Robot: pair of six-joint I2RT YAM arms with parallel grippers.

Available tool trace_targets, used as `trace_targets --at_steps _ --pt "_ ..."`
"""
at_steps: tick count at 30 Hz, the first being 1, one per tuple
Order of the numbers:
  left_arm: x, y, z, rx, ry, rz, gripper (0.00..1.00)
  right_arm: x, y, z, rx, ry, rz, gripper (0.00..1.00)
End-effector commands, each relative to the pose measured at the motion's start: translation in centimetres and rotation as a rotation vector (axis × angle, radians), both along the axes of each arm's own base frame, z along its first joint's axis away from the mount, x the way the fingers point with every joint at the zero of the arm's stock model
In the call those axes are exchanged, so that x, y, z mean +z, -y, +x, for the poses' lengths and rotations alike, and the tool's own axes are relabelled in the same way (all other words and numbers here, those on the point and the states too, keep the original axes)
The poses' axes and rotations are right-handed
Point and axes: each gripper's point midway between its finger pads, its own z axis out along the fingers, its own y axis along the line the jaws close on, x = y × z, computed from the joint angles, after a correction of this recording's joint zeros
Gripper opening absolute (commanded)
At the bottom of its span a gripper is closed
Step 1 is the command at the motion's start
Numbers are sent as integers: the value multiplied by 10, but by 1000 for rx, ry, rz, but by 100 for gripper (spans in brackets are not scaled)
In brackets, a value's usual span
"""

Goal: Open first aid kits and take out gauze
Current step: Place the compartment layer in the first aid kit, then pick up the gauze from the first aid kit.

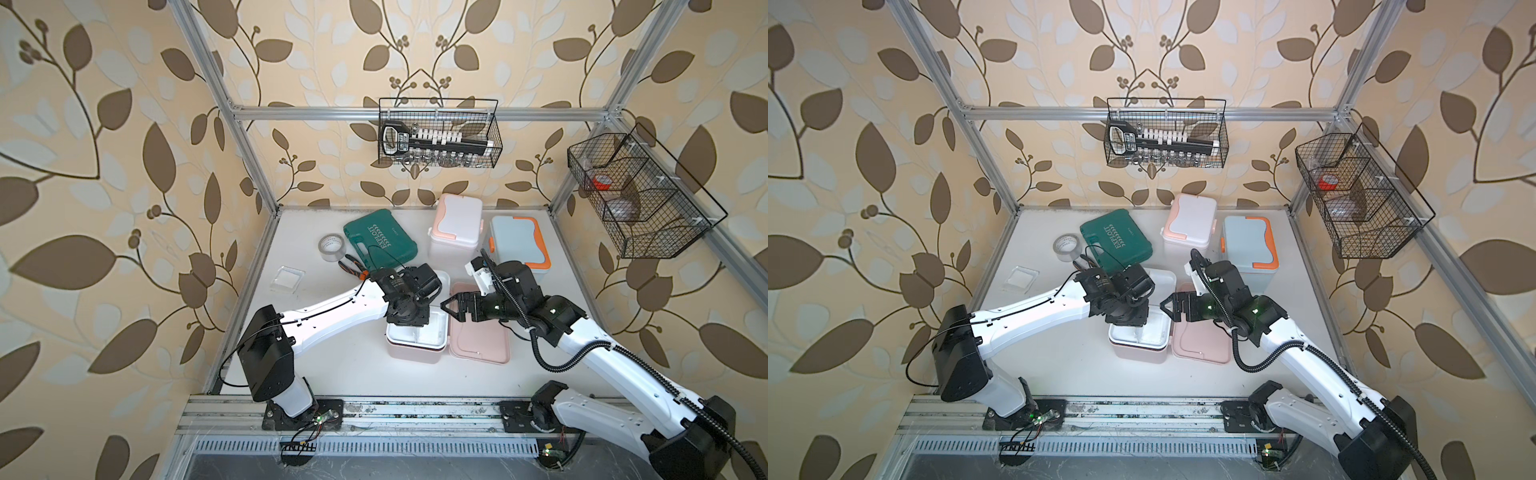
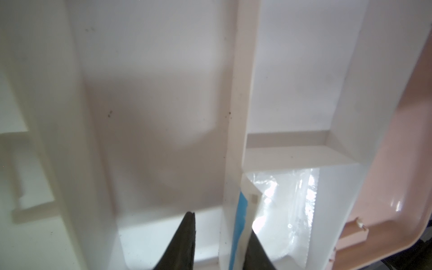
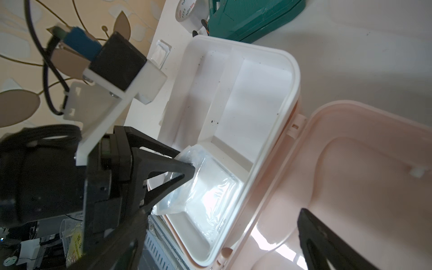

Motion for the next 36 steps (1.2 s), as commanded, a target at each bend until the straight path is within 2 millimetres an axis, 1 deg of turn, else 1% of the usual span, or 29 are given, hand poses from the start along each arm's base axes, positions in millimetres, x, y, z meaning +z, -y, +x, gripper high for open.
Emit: trace_targets --at_steps 1,5,9,13,16,24,27,29,34,36 --pt "22 -3 -1 8 40 0 30 -8 1 -3 14 -14 -13 100" --pt "28 -1 -3 4 51 -10 27 -7 1 -3 15 -11 -12 100" --pt "26 0 -5 3 45 -6 24 -8 1 -4 16 -11 -11 100" --pt "24 0 -8 4 39 1 17 -8 1 -4 17 -11 -11 99" --pt "27 -1 -9 6 44 -4 10 -8 1 -5 18 -14 -10 100" --pt "42 0 -14 -3 62 -31 8 -10 -1 -5 25 -25 -5 100" --pt "44 -1 -14 -2 66 -29 6 -10 -1 -5 23 -29 -4 100" --pt "46 -2 -14 -4 71 -29 0 -11 0 -5 20 -30 -7 99" --pt "51 -5 -12 -3 88 -22 0 -12 -1 -5 20 -42 -10 97" --pt "57 -7 -11 -5 101 -25 0 -12 -1 -5 21 -45 -12 97"
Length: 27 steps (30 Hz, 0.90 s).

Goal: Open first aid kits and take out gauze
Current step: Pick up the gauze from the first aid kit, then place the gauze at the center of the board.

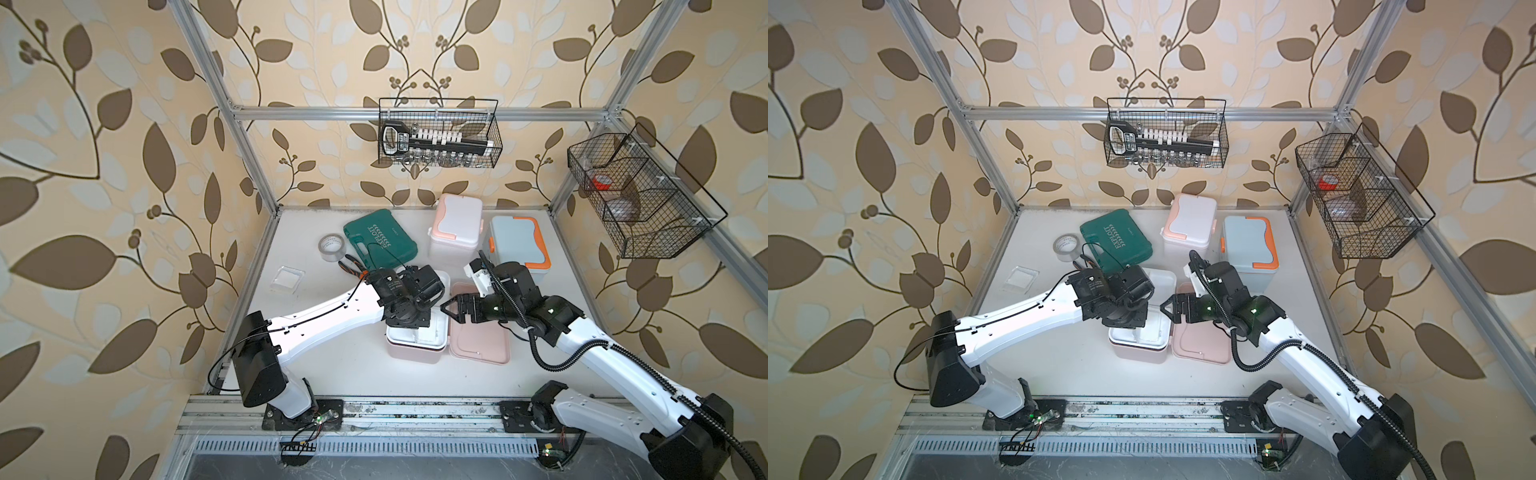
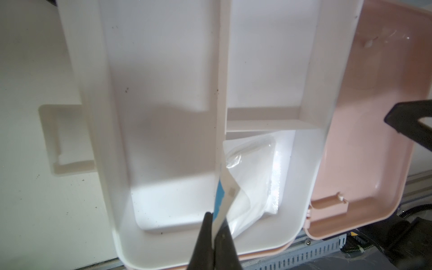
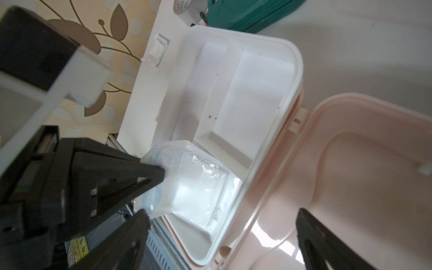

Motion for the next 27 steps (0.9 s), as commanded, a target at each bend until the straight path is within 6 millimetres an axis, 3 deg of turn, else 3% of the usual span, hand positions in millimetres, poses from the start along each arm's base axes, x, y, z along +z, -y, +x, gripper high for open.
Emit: trace_targets --at_steps 1,7,13,17,21,27 --pt "32 -6 2 -2 73 -26 0 -5 0 -3 10 -25 -5 97" --pt "60 -14 5 -12 117 -53 0 -4 0 -4 13 -27 -5 97" --pt "86 -49 17 58 169 -103 0 4 -2 -5 28 -15 12 100" --pt "94 -86 35 162 208 -149 0 11 -4 -7 43 6 25 100" --pt "97 -138 58 315 264 -147 0 19 -9 -10 63 29 33 100" --pt "89 -211 89 549 311 -144 0 25 -22 -17 100 58 19 99"
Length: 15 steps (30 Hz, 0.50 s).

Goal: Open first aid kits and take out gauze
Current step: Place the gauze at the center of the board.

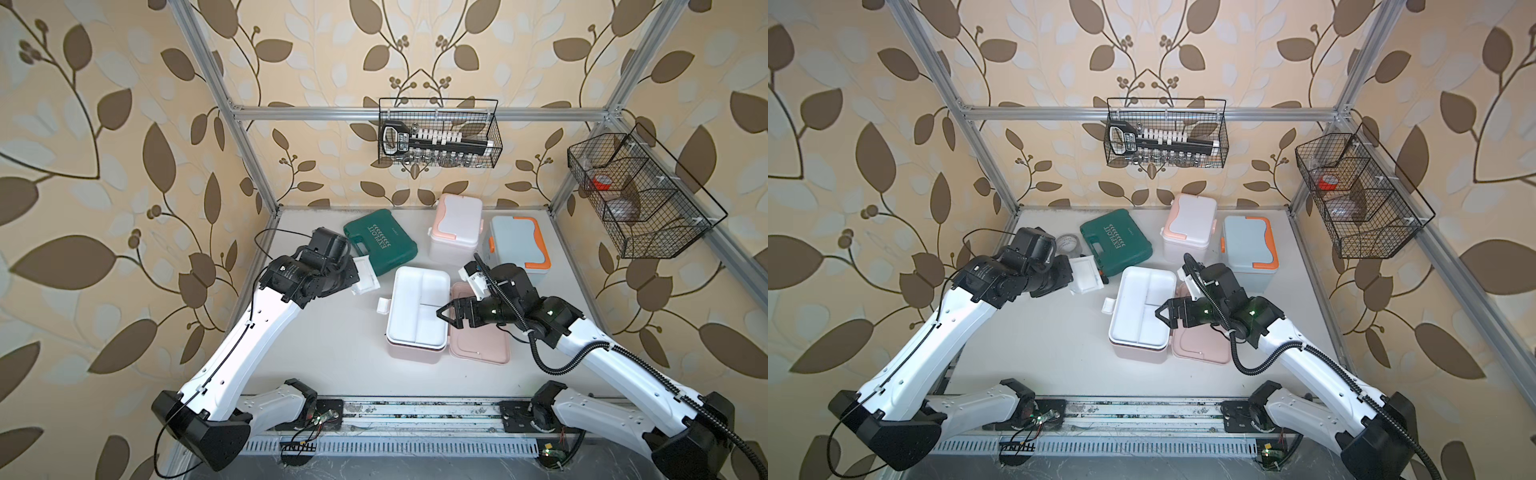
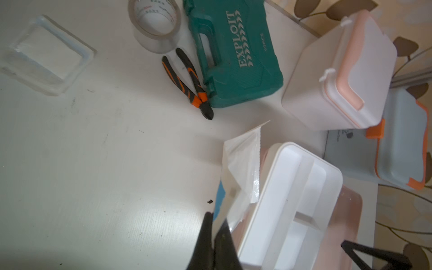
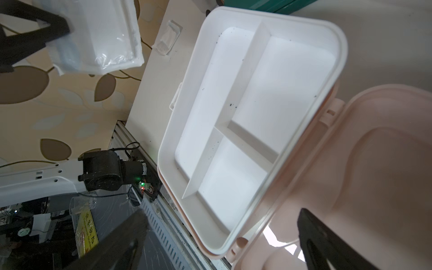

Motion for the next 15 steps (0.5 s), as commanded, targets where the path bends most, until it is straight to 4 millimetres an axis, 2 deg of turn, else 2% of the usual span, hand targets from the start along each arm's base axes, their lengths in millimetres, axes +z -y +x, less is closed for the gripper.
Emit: trace_targets --at_steps 1,7,12,15 --pt "0 -27 16 64 46 -18 0 16 -6 0 20 54 1 99" --pt "-26 -89 48 305 48 -64 0 13 -12 -2 38 54 -13 100" --pt "-68 -125 71 463 -1 -99 0 12 -11 -3 42 53 -20 99" --pt "-90 -140 81 536 -36 -126 0 10 -10 -3 40 50 -28 100"
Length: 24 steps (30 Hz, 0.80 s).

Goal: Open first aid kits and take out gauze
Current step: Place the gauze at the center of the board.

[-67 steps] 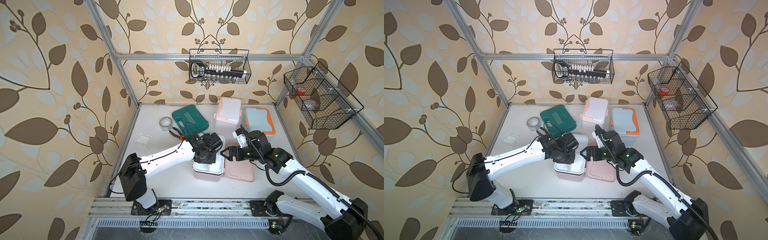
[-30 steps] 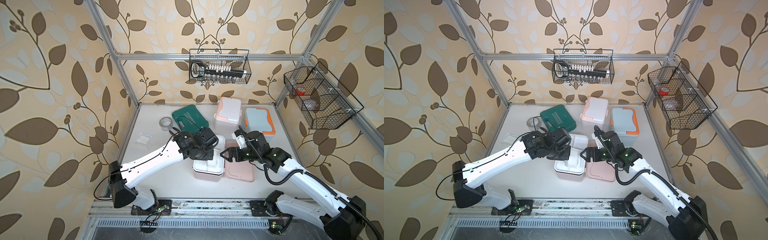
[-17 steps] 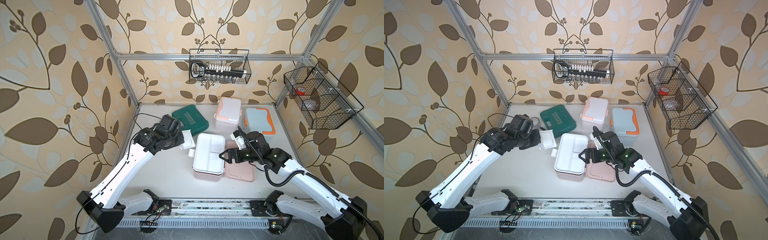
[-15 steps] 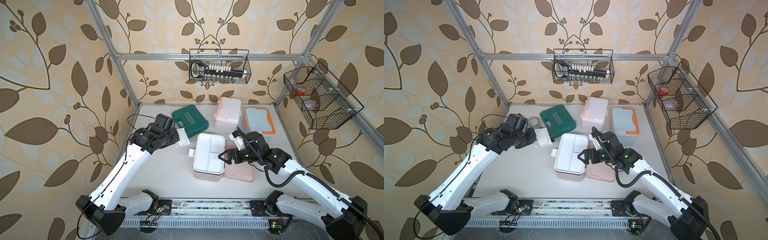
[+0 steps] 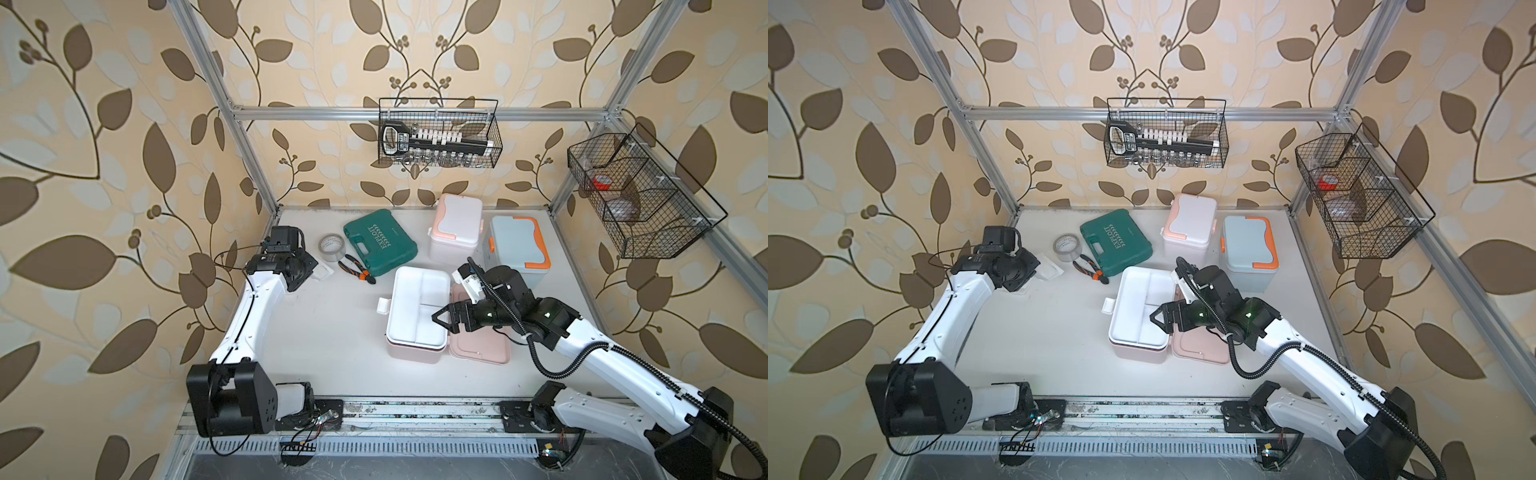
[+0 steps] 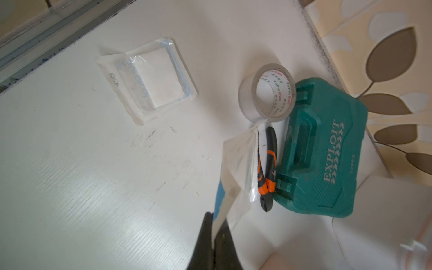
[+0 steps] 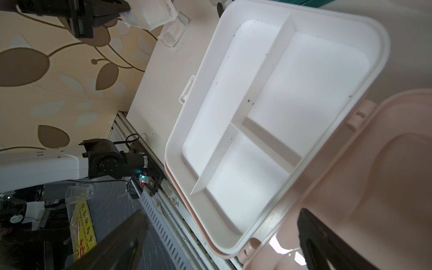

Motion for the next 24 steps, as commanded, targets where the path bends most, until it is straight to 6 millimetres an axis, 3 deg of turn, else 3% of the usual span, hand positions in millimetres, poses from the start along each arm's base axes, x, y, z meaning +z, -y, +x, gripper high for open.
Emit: trace_targets --at_steps 1,12,18,24 --pt "-8 -11 21 77 49 -47 0 9 -1 3 5 32 -10 100" --pt "-80 -36 37 210 -89 -102 0 6 -1 3 8 25 -16 99" --pt "-105 -41 31 239 -146 -101 0 5 -2 4 8 22 -21 100" --pt "-118 -43 24 247 -187 -113 0 4 -2 4 7 19 -22 100"
